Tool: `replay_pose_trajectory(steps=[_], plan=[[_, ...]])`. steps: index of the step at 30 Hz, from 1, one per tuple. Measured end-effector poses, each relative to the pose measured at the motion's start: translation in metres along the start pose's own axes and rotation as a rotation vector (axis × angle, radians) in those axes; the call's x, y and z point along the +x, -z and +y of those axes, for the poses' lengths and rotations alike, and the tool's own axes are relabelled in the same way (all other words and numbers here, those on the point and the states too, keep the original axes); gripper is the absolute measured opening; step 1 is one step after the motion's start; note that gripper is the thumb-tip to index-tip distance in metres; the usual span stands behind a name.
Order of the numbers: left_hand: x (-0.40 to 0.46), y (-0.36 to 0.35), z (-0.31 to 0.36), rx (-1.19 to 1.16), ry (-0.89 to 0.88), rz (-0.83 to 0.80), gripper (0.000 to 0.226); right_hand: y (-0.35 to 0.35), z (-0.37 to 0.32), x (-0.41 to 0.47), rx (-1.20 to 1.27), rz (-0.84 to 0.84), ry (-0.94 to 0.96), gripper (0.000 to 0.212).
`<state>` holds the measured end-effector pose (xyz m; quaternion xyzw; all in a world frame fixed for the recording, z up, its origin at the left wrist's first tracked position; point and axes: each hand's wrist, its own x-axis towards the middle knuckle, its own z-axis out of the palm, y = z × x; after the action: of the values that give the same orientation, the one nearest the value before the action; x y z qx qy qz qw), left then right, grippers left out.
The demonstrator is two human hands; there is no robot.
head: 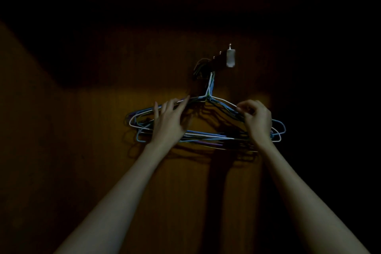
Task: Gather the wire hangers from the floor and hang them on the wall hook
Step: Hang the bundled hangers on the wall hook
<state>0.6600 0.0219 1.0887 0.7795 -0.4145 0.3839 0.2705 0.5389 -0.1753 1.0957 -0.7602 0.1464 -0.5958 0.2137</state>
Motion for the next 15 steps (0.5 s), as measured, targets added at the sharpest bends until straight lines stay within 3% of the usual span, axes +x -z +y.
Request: replay_pose_trajectory(steps=[9,15], plan=[[-0.014,-0.019,-0.001,-0.039,0.031,0.044,0.075,-0.004,0.009,-0.008,-0.059,-0.037,-0.012,0.017],[-0.01,-0.001,-0.003,0.046,0.026,-0.153,0.064,0.004,-0.004,-0.017,-0.232,-0.057,0.007,0.019]])
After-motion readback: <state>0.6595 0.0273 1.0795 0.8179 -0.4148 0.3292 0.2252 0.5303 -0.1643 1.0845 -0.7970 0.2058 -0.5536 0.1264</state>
